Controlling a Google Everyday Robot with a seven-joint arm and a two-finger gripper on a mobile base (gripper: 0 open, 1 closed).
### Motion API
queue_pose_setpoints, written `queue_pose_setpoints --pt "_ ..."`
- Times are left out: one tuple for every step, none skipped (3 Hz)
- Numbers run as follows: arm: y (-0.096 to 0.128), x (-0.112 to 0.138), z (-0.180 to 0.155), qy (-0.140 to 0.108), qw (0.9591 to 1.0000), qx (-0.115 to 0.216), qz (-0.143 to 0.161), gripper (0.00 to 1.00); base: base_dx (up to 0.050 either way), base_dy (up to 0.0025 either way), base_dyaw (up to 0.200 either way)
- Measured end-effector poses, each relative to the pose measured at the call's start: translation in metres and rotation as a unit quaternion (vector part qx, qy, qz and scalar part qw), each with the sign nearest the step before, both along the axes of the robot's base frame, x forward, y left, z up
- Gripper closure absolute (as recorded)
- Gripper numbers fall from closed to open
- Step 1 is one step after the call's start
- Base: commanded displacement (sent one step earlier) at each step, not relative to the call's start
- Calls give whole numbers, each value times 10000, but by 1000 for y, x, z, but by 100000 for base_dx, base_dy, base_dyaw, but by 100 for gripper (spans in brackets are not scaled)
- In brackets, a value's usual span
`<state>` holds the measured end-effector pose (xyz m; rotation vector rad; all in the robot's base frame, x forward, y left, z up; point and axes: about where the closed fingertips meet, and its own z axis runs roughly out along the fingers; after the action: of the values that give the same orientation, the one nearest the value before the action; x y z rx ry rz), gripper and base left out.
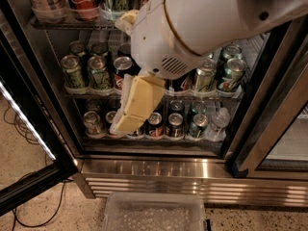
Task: Pick blue plastic bottle from top shelf of fridge
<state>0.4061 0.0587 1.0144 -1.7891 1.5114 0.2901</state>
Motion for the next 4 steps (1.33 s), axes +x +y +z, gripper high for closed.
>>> queue_pose_setpoints --pt "0 0 0 -1 10000 1 1 0 0 0 0" --pt "36 38 12 -397 9986 258 237 0 0 0 0" --pt "102 99 30 -1038 9917 539 541 0 0 0 0" --pt "144 120 42 -1373 9857 584 783 0 0 0 0"
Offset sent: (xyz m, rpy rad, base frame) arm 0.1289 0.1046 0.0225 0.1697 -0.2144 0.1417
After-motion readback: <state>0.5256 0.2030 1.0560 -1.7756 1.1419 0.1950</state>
